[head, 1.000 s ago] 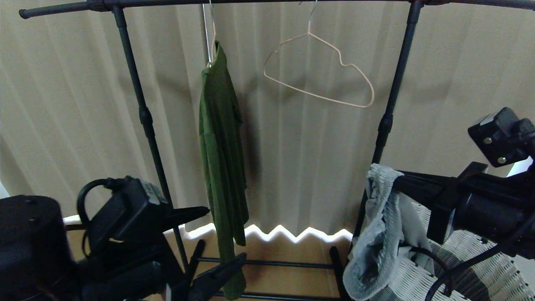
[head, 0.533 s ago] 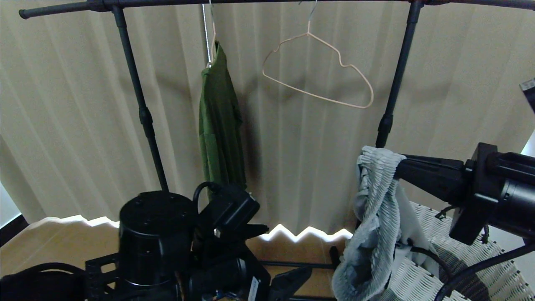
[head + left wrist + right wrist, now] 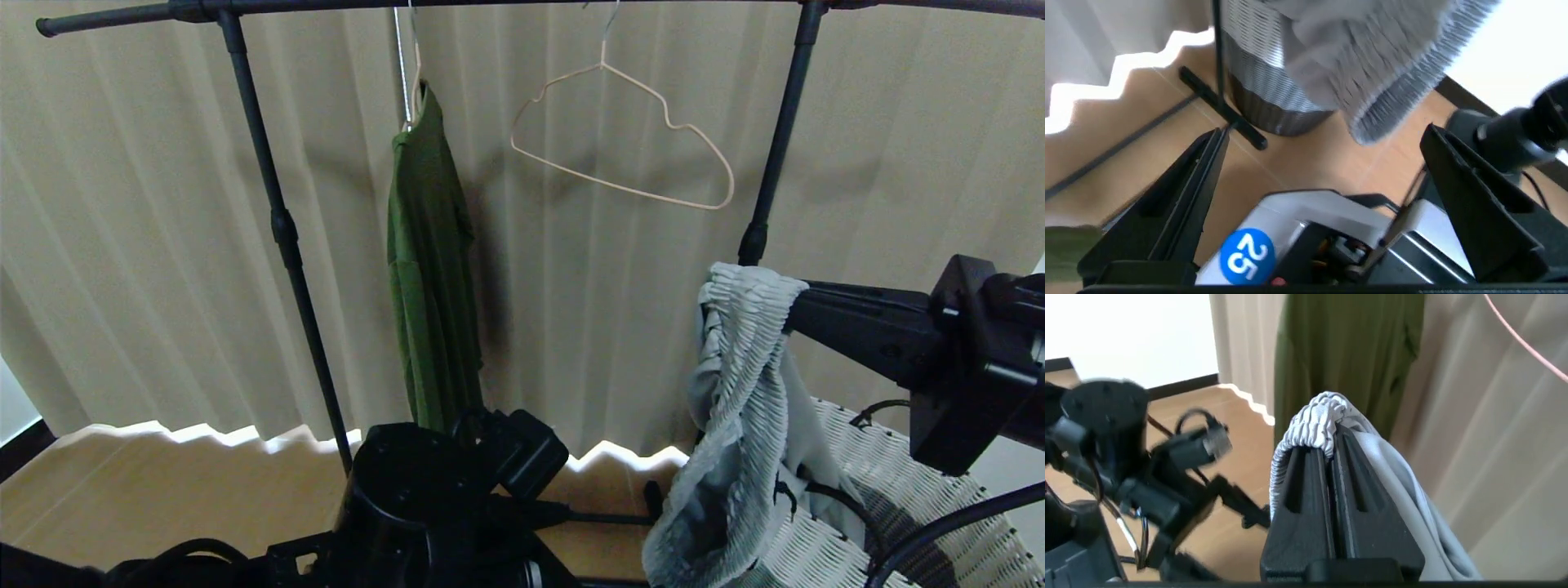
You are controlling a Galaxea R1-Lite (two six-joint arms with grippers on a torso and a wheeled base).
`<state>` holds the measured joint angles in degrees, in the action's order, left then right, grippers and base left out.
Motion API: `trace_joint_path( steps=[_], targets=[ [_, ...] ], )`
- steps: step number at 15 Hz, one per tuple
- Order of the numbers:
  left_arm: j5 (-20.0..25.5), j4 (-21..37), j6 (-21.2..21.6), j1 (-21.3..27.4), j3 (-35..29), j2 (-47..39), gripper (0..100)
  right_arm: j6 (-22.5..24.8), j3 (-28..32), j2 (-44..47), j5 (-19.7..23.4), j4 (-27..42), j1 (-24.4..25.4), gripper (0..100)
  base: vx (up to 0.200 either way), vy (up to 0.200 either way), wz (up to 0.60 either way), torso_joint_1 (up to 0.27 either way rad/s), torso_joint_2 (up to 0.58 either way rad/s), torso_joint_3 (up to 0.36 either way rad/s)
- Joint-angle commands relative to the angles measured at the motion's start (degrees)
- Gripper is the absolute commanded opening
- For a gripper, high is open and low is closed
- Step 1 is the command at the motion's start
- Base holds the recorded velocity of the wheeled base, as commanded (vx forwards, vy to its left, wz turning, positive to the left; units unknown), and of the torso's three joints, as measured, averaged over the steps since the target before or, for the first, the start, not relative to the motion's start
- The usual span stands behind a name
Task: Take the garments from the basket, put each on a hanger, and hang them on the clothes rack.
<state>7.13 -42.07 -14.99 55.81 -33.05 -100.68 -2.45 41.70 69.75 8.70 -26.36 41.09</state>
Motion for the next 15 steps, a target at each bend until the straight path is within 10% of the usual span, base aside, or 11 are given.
trace_joint_path(
  steps=[1, 12, 13, 15],
  targets=[
    [0.08, -0.03, -0.21, 0.27, 0.35, 1.45, 100, -0.01, 0.31, 0.29, 0.44, -0.01, 0.83, 0, 0.000, 0.000, 0.00, 0.000, 0.00, 0.000],
    [-11.00, -0.91, -1.09, 0.09, -4.74, -8.48, 100, -0.10, 3.12, 0.29, 1.58, -1.59, 2.85, 0, 0.000, 0.000, 0.00, 0.000, 0.00, 0.000],
    [-11.00, -0.91, -1.00, 0.09, -3.34, -7.07, 0, -0.10, 3.38, 0.29, 1.58, -1.59, 2.85, 0, 0.000, 0.000, 0.00, 0.000, 0.00, 0.000],
    [-11.26, -0.91, -0.47, 0.00, -0.61, -3.64, 0, -0.01, 3.38, 0.38, 1.58, -1.51, 2.68, 0, 0.000, 0.000, 0.00, 0.000, 0.00, 0.000]
  ],
)
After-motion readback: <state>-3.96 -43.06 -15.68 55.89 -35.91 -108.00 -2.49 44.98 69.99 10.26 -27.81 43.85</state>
